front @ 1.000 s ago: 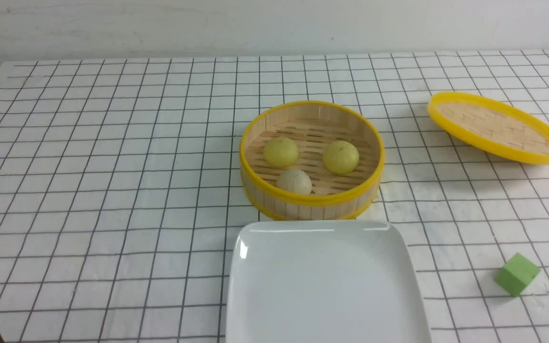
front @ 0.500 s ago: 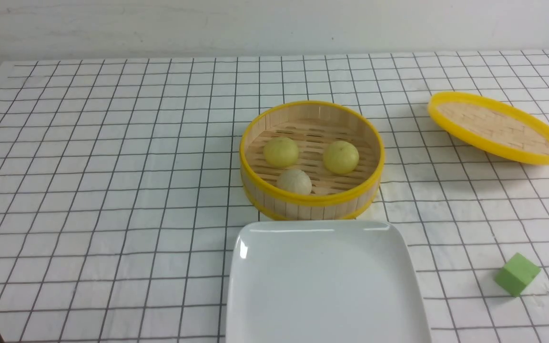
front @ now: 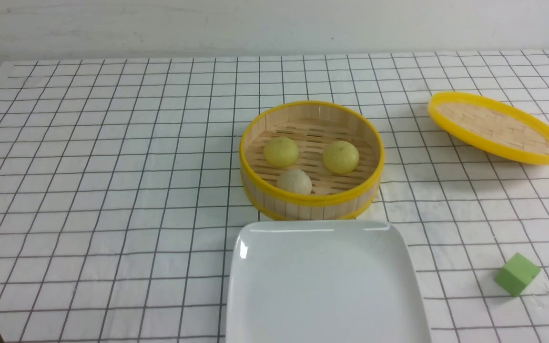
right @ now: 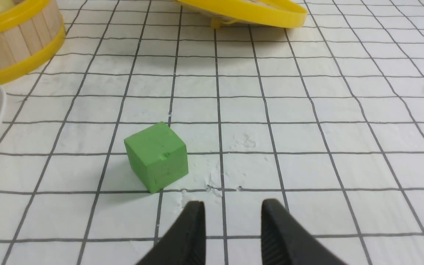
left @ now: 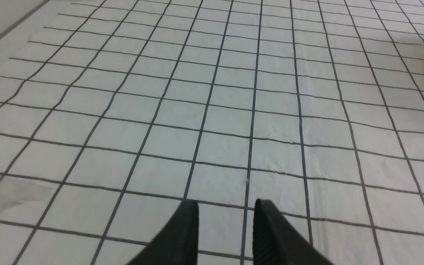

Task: Put the steamed buns into the plate on the white-black tablecloth.
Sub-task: 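Reach toward a bun in the bamboo steamer with the right gripper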

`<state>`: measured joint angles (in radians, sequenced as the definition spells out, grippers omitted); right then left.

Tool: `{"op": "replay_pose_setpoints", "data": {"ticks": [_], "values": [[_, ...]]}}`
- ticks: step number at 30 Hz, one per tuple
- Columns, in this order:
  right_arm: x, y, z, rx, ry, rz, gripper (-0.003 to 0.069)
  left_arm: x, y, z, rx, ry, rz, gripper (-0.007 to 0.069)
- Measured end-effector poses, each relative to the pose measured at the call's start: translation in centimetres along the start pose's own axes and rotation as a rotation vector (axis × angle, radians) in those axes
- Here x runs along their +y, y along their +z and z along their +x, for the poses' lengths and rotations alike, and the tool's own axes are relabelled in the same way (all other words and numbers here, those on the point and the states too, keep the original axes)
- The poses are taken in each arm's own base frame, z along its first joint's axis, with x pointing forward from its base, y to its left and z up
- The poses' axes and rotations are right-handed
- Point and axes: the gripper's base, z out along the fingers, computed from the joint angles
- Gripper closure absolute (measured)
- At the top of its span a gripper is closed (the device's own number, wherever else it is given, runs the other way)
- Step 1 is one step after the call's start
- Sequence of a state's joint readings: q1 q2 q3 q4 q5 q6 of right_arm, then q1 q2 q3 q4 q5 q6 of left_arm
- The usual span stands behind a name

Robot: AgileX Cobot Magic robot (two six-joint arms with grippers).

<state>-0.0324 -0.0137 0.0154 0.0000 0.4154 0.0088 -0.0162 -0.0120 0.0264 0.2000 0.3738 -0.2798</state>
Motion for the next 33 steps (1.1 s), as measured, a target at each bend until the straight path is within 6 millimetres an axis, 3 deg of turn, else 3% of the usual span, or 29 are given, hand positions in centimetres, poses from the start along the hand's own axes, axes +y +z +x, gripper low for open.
{"op": "replay_pose_setpoints", "data": {"ticks": [10, 13, 16, 18, 22, 27, 30, 31, 33], "values": [[0.0, 0.0, 0.0, -0.001, -0.003, 0.003, 0.0418, 0.0, 0.0, 0.0, 0.000, -0.023, 0.001, 0.0384], [0.3, 0.0, -0.1, -0.013, 0.181, -0.039, 0.0418, -0.4, 0.0, 0.1, 0.013, -0.268, 0.043, 0.0384], [1.2, 0.0, -0.3, -0.016, 0.620, -0.146, 0.0418, -1.5, -0.1, 0.1, 0.080, -0.867, 0.145, 0.0384], [1.4, 0.0, -0.6, -0.027, 0.769, -0.185, 0.0418, -1.9, -0.2, 0.1, 0.130, -1.139, 0.187, 0.0384], [1.7, -0.1, -0.8, -0.024, 0.896, -0.226, 0.0418, -2.3, -0.3, 0.0, 0.171, -1.360, 0.210, 0.0384], [1.7, -0.3, -1.5, -0.058, 0.970, -0.257, 0.0420, -2.1, -0.3, -0.4, 0.118, -1.347, 0.227, 0.0384], [1.3, -1.8, -4.9, -0.236, 0.904, -0.283, 0.0441, -2.1, -0.9, -2.2, 0.028, -1.167, 0.267, 0.0384], [1.0, -3.7, -8.1, -0.400, 0.792, -0.289, 0.0481, -2.2, -2.2, -5.0, -0.075, -1.010, 0.314, 0.0384], [0.9, -6.2, -11.8, -0.538, 0.638, -0.284, 0.0543, -2.4, -3.9, -8.0, -0.170, -0.849, 0.349, 0.0395]]}}
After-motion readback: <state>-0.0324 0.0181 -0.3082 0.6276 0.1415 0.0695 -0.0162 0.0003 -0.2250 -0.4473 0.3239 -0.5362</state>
